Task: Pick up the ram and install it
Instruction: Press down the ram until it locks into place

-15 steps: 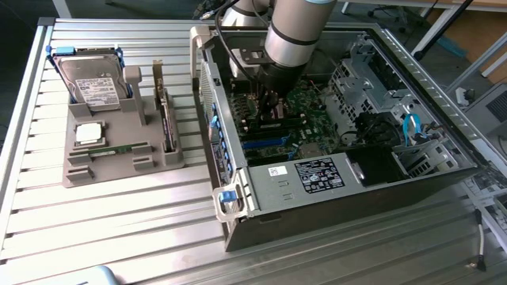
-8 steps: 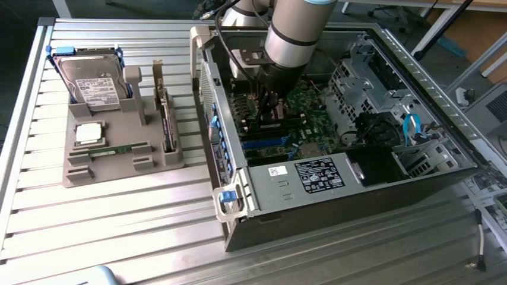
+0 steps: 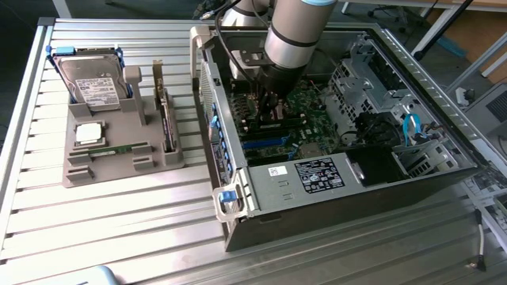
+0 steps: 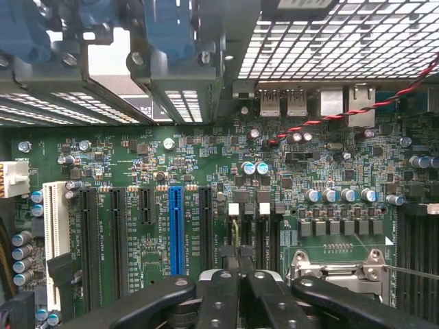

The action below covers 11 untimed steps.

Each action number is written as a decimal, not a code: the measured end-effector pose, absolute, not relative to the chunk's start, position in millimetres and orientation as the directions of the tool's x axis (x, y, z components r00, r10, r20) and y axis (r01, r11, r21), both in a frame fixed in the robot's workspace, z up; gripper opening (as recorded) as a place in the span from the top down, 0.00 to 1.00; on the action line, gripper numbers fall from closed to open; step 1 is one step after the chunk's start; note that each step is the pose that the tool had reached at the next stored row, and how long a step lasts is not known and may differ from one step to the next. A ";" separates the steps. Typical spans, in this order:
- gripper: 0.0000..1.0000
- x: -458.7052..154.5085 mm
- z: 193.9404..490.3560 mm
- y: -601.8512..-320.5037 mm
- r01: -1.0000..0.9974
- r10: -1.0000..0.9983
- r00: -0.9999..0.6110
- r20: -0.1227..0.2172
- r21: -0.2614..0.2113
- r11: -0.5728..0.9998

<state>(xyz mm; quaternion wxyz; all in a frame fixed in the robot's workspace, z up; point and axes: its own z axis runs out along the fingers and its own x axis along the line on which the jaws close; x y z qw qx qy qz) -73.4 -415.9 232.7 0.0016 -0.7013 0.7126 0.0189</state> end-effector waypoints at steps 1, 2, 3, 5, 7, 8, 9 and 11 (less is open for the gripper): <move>0.89 -73.4 232.7 -415.9 -1.000 -0.999 -0.016 -0.029 0.025 0.016; 0.89 -73.4 232.6 -415.9 -1.000 -0.999 -0.016 -0.029 0.025 0.016; 0.89 -73.4 232.6 -415.9 -1.000 -0.999 -0.016 -0.029 0.025 0.016; 0.89 -73.4 232.4 -416.0 -1.000 -0.999 -0.016 -0.029 0.025 0.016; 0.89 -73.4 231.6 -416.1 -1.000 -0.999 -0.016 -0.029 0.025 0.016; 0.89 -73.4 231.3 -416.2 -1.000 -0.999 -0.016 -0.029 0.025 0.016; 0.89 -73.4 231.1 -416.2 -1.000 -0.999 -0.016 -0.029 0.025 0.016; 0.89 -73.4 231.0 -416.2 -1.000 -0.999 -0.016 -0.029 0.025 0.016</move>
